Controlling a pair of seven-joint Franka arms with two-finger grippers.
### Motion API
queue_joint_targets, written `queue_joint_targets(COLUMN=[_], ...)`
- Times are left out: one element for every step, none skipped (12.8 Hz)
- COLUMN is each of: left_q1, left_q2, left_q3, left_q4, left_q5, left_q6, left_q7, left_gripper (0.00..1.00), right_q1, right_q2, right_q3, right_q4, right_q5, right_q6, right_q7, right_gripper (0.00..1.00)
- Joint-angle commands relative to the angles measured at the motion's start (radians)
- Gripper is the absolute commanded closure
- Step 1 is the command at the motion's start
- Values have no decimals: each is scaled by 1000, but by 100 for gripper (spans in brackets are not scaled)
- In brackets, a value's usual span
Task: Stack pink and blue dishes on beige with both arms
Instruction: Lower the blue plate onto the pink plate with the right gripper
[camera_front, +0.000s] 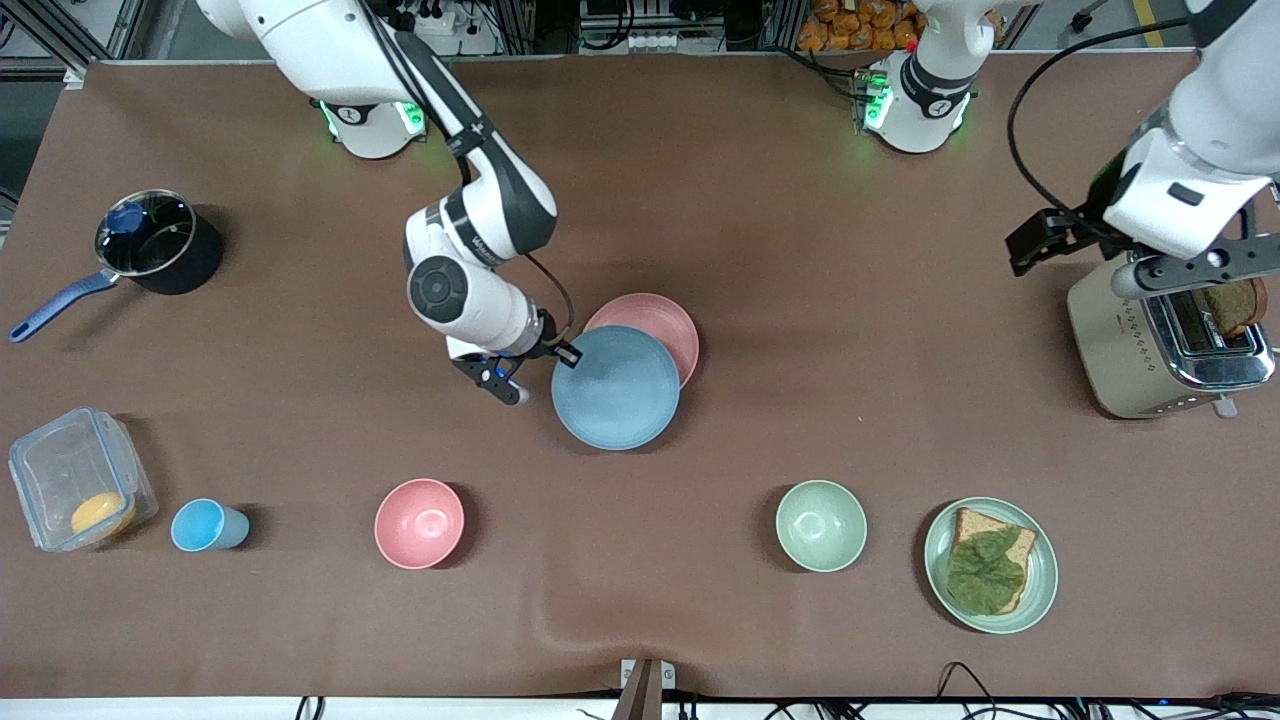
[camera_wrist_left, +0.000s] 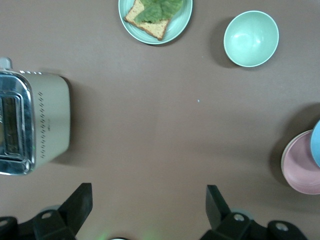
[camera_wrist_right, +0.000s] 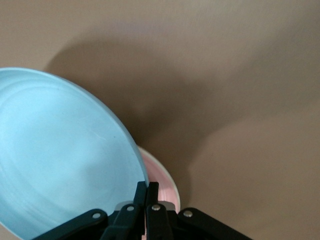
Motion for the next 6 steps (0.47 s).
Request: queue_joint_targets(left_q1=[-8, -8, -17, -37, -51, -66], left_q2=[-9, -14, -14, -8, -4, -9], left_q3=[77, 82, 96, 110, 127, 137], left_q4=[14, 14, 13, 8, 8, 11], left_q5=[-35, -35, -28, -23, -34, -32], left_q6=[-74, -111, -114, -114, -114, -114], left_q7=[50, 50, 50, 53, 56, 70], left_gripper=[0, 0, 0, 0, 0, 0], right_q1=[29, 28, 28, 26, 17, 13], right_q2=[9, 0, -9, -20, -37, -51], right_q3=[-13, -13, -13, -16, -16, -16], right_q4=[-1, -7, -7, -5, -5, -4], right_q5=[-18, -20, -20, -20, -20, -20], right_q6=[3, -5, -17, -41, -55, -81], right_q7=[47, 53, 59, 61, 61, 61], right_gripper=[100, 100, 100, 100, 100, 100])
